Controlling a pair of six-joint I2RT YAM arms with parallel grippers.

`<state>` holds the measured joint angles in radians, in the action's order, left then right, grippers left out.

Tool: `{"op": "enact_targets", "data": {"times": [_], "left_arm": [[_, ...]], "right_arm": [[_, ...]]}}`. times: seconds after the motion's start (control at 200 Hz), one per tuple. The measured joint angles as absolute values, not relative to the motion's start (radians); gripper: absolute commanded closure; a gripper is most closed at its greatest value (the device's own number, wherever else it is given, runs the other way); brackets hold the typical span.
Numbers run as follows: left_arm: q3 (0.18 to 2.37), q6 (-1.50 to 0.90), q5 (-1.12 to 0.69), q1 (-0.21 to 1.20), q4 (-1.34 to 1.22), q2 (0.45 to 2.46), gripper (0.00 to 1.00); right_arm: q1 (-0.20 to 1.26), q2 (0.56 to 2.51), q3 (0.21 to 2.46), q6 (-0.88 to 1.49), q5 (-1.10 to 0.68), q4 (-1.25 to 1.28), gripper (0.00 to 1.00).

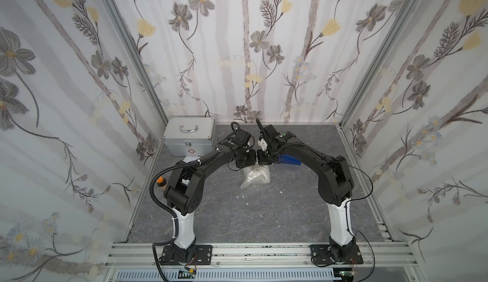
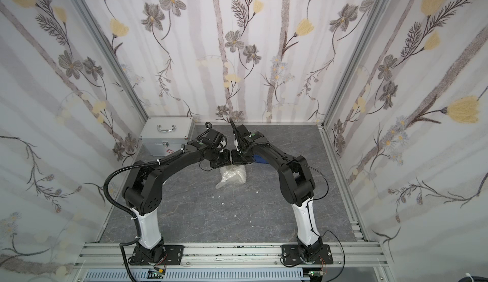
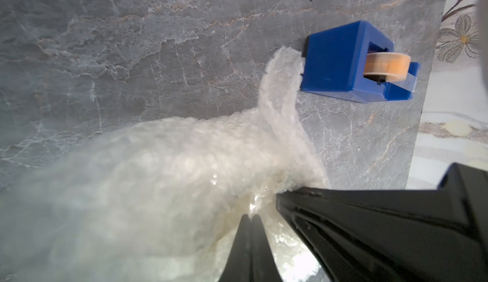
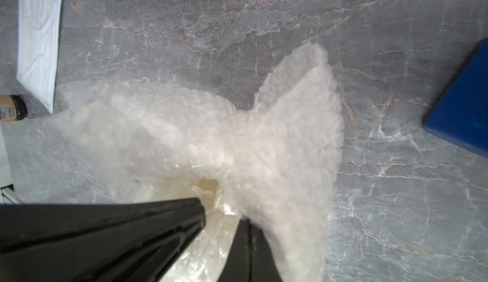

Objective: Wrap mugs in bubble wrap
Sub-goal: Stick the tape on the bubble wrap.

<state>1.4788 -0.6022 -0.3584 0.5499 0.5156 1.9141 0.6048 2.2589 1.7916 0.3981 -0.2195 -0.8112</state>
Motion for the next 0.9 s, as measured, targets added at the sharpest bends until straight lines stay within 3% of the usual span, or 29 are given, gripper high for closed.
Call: {"op": "enact_targets", "data": {"times": [0.685, 0.899], "left_arm": [[1.510, -0.628, -0.422, 0.553, 0.501, 1.958, 1.00], [1.496, -0.628, -0.422, 0.550, 0.477, 2.009, 1.00]], "right_arm": [[0.600, 2.260, 1.788, 0.400, -0.236, -0.806, 0.99], [0.604, 2.257, 1.782, 0.400, -0.255, -0.792, 0.90]]}}
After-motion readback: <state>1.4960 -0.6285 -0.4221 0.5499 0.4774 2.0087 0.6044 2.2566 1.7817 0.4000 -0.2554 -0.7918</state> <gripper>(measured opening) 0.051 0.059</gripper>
